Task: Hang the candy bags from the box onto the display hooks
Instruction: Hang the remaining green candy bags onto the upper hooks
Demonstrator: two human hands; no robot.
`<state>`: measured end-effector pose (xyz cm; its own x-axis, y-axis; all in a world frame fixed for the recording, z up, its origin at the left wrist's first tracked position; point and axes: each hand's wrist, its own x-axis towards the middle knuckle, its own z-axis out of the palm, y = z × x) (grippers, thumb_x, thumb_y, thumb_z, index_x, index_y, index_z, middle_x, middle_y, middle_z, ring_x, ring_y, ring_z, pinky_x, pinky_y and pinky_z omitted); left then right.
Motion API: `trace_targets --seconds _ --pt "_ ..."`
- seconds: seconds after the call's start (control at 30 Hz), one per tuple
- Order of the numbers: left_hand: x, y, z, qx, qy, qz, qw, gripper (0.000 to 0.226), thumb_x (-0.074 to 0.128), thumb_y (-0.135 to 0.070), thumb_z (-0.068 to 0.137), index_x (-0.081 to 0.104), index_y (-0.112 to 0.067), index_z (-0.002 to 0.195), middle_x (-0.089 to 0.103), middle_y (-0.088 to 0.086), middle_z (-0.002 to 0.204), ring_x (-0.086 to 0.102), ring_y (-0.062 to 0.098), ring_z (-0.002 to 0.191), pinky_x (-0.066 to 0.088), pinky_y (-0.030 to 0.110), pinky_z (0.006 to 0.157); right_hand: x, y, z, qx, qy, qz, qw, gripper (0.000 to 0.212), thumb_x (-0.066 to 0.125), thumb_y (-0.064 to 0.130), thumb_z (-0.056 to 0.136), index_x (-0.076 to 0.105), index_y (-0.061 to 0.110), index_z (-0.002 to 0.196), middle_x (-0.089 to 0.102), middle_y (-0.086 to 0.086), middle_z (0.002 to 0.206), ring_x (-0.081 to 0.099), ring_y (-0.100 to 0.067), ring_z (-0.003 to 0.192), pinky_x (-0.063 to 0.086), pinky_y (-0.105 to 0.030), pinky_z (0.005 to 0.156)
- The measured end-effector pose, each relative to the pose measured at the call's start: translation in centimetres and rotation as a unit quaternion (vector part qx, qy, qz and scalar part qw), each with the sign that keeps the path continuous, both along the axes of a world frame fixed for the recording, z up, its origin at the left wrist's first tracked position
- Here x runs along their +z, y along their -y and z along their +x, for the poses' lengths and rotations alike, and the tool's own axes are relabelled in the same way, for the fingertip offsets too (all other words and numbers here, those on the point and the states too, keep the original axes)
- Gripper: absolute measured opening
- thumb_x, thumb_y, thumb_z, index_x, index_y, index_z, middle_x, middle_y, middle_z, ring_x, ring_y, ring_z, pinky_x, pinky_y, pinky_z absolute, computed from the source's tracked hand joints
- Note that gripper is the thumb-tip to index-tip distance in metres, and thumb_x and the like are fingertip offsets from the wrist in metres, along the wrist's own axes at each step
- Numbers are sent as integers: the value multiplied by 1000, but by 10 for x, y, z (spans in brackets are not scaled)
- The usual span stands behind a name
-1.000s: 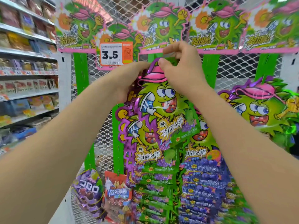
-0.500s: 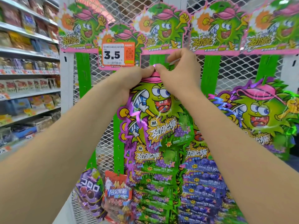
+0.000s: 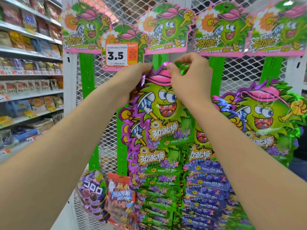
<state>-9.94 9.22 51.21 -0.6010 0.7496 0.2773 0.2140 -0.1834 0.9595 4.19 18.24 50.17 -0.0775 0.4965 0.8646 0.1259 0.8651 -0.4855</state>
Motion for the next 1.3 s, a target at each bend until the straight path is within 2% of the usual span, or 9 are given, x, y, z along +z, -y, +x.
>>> trace_targets --seconds 0.23,0.4,0.57,0.7,0.87,0.93,1.07,1.17,1.3 --pt "1 6 7 38 -22 -15 999 77 88 -69 56 76 -20 114 82 6 103 79 33 97 62 52 92 15 2 -7 -9 7 4 1000 27 79 43 86 72 21 99 70 9 96 64 -17 93 48 -36 88" --pt "-1 4 16 72 -92 -14 993 30 75 -45 95 76 -18 107 81 5 101 78 21 89 64 39 88 11 -2 -5 4 25 -31 999 21 79 41 85 75 23 94 71 7 98 66 -15 94 53 -38 90" --pt "-1 9 17 75 -145 -38 986 36 71 -43 99 75 -20 126 75 5 124 70 24 114 55 45 107 10 0 1 29 59 -73 995 18 82 39 85 75 24 89 70 5 94 66 -14 91 55 -36 89" --pt "0 14 14 58 -162 -56 984 17 69 -38 99 79 -25 105 76 4 118 71 28 112 54 50 107 7 2 5 61 95 -96 989 27 83 38 87 63 30 70 63 13 77 63 -8 77 56 -34 84" --pt "-5 14 13 54 -133 -32 989 12 73 -40 95 74 -29 99 76 1 116 70 25 114 53 49 108 1 2 6 91 117 -106 983 23 78 46 89 70 25 95 69 6 98 66 -17 98 55 -37 93" --pt "-7 12 12 33 -132 -16 991 17 74 -43 91 80 -27 92 80 1 110 73 26 111 54 51 107 -3 0 6 97 100 -100 985 26 80 46 82 74 22 91 73 4 90 69 -18 87 59 -41 84" --pt "-7 6 7 24 -75 5 997 21 74 -41 93 76 -21 91 77 -2 91 73 23 86 60 41 89 -16 -1 14 112 102 -52 987 19 79 34 80 75 15 84 70 3 67 54 -6 59 49 -29 57" --pt "-6 6 6 1 -25 5 1000 24 69 -41 99 71 -19 90 71 -4 81 63 17 73 51 32 77 -26 -3 22 136 131 -21 982 22 79 30 83 75 9 80 70 -14 69 48 -8 56 43 -31 52" --pt "-5 9 12 -28 26 -31 999 26 69 -34 100 64 -22 77 58 -7 66 53 12 60 46 25 62 -29 -4 28 150 121 -25 981 18 79 31 83 77 14 79 69 -10 66 49 -11 57 42 -33 55"
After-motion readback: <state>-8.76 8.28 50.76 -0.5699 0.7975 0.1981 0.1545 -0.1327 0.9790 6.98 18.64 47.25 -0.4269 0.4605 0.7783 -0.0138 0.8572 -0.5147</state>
